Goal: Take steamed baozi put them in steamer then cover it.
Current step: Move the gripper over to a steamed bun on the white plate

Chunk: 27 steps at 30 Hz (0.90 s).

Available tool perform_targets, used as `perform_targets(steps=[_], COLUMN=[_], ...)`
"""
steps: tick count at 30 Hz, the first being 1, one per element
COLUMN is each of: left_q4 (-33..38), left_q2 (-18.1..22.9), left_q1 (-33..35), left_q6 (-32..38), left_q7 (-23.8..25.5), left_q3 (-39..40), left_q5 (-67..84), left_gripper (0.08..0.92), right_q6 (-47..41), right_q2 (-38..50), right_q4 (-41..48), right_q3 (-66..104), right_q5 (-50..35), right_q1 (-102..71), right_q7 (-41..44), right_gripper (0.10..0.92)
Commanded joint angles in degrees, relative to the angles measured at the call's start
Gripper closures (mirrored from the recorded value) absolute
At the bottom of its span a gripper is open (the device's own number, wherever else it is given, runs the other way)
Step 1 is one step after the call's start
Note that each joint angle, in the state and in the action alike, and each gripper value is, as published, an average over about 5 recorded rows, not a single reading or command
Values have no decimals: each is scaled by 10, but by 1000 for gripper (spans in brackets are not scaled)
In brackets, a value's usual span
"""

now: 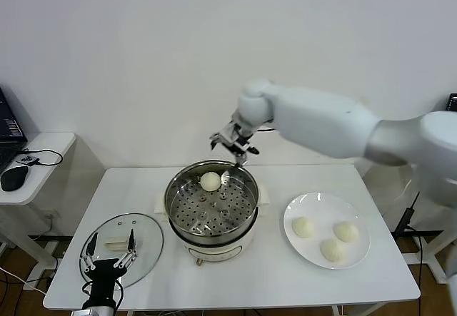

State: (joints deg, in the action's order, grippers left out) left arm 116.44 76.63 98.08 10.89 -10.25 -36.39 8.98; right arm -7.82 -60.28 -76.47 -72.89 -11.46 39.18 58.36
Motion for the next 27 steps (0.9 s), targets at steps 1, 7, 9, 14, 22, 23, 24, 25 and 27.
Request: perform_targets(steps=[1, 7, 9, 14, 22, 23, 24, 25, 27], left_q4=[1, 0, -1, -2, -6, -6, -7, -7, -8], left_q2=[-7, -13, -13, -13, -8, -8, -8, -7, -7], left_q1=[0, 2, 3, 4, 5, 5, 5, 5, 5], left_q6=[-1, -2, -1, -2, -2, -2, -2, -2, -2], left_q7=[0, 1, 1, 1, 1, 1, 1, 1, 1], left_q3=[-2, -1, 0, -1, 0, 0, 0, 0, -2], left_q5=[2, 2, 1, 0, -6, -6, -7, -7, -7], left_gripper=[177, 177, 177, 177, 177, 177, 177, 177, 177], right_q6=[-158, -166, -164, -164, -159, -157, -156, -155, -153], right_q2=[149, 262, 294, 340, 348, 346, 342, 338, 327], right_q4=[-137, -186, -193, -197, -182, -178, -173, -168, -157], right_q3=[-20, -30, -15, 42, 125, 132, 139, 146, 156], right_q5=[-81, -50, -36, 13, 71, 76, 79, 81, 87], right_q1=[69, 29, -9, -137, -281, -293, -303, -312, -326], right_q7=[22, 15, 12, 2, -14, -16, -18, -20, -24], right_gripper=[203, 203, 203, 203, 203, 203, 203, 203, 203])
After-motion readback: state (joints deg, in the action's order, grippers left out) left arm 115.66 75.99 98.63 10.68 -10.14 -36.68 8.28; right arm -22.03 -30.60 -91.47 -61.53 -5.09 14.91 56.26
